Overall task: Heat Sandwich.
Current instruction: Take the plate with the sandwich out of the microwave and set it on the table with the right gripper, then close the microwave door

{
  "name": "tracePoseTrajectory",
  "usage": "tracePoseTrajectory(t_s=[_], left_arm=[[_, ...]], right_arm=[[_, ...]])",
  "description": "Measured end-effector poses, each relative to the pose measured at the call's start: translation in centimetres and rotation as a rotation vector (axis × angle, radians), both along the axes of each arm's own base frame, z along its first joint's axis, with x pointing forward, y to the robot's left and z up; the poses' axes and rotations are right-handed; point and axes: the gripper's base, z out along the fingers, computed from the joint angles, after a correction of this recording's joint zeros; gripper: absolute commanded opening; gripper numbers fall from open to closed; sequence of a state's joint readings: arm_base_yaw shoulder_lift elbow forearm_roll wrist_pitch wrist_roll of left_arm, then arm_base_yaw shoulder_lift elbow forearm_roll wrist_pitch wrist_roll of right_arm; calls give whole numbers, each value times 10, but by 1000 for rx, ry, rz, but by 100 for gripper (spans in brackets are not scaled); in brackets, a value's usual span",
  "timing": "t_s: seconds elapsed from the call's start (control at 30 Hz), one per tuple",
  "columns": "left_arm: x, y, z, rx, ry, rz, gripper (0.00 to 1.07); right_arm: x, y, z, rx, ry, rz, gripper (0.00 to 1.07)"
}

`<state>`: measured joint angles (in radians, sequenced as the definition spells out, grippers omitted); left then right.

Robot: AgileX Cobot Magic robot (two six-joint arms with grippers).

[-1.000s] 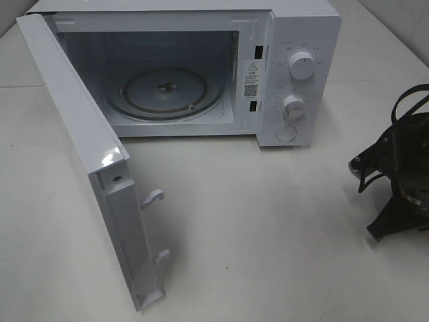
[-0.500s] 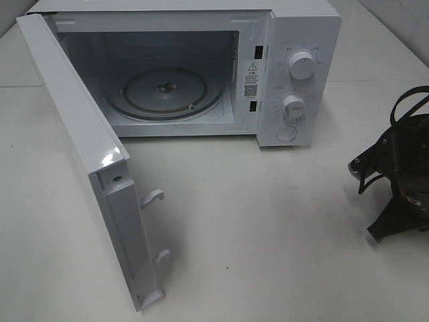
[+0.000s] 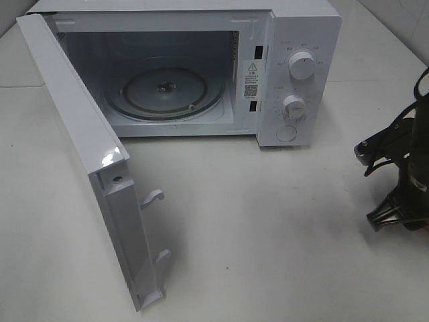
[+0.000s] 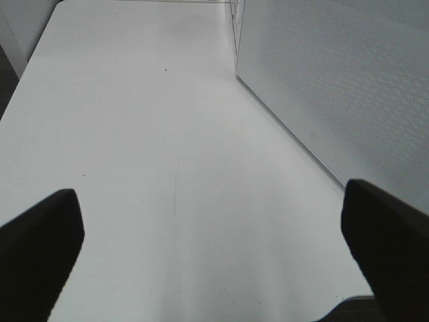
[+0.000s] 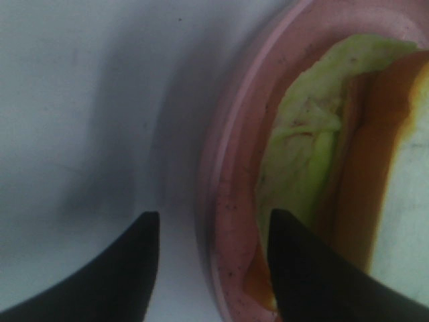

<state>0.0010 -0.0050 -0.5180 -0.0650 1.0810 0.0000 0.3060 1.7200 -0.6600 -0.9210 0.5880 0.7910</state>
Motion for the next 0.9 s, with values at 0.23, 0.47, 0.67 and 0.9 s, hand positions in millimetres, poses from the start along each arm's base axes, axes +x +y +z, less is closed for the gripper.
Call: tracePoseTrajectory(t_s=[0.23,0.47,0.67,0.9], left_arm=[[0,0,0,0,0,0,100],[0,0,0,0,0,0,100],[0,0,0,0,0,0,100],[0,0,0,0,0,0,100]], right_arm=[[-12,5,28,112,-4,19,69],[-25,10,59,226,-49,60,75],[-42,14,88,337,-105,96,76],[-72,13,124,453,-189,138,76]])
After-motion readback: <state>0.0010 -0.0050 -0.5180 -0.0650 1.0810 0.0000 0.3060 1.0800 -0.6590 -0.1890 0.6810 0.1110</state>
